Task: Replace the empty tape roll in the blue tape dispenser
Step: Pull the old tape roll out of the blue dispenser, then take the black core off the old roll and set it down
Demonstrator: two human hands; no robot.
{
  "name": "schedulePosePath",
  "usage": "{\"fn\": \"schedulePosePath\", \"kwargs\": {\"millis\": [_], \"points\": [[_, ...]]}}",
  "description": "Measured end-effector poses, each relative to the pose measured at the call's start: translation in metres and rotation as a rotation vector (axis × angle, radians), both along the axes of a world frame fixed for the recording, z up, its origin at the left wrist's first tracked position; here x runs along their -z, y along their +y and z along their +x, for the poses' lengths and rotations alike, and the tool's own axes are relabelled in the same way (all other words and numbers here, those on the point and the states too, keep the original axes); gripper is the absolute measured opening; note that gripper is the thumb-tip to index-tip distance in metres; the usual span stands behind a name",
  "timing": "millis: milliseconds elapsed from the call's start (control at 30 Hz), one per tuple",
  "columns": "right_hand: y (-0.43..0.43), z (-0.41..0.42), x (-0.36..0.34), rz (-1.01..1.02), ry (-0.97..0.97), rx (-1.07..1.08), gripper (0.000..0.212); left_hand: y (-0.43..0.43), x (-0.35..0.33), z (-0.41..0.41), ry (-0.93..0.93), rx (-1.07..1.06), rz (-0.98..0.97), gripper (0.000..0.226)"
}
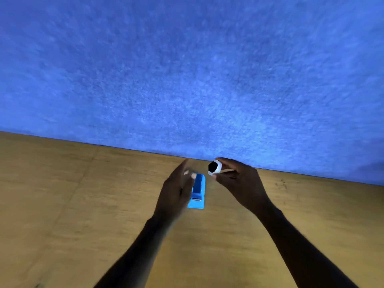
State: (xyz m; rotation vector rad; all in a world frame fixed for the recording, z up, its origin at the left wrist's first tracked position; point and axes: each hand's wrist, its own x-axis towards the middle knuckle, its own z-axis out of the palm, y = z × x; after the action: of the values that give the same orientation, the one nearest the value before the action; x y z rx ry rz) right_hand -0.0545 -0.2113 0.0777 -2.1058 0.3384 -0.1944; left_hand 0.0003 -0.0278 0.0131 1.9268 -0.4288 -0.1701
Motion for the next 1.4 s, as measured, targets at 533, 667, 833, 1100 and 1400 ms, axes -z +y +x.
{"fn": "schedulePosePath", "kwargs": {"millis": [533, 667, 833, 1100, 1400], "points": [[0.01, -0.034, -0.11, 0.264, -0.054, -0.036, 0.034, -0.036, -0.167, -0.027, 0.73, -0.073, -0.641, 0.013], [0.01, -0.038, -0.138, 0.457, -0.078, -0.02, 0.024, -0.041, -0.192, -0.03, 0.668, -0.064, -0.621, 0.011], [0.006, -0.039, -0.173, 0.512, -0.113, 0.07, 0.02, -0.05, -0.221, -0.028, 0.623, 0.006, -0.624, 0.01], [0.002, -0.041, -0.198, 0.5, -0.159, 0.157, 0.014, -0.057, -0.245, -0.031, 0.611, -0.02, -0.581, 0.017], [0.011, -0.042, -0.212, 0.486, -0.211, 0.171, 0.013, -0.051, -0.263, -0.039, 0.465, -0.037, -0.539, 0.008]]}}
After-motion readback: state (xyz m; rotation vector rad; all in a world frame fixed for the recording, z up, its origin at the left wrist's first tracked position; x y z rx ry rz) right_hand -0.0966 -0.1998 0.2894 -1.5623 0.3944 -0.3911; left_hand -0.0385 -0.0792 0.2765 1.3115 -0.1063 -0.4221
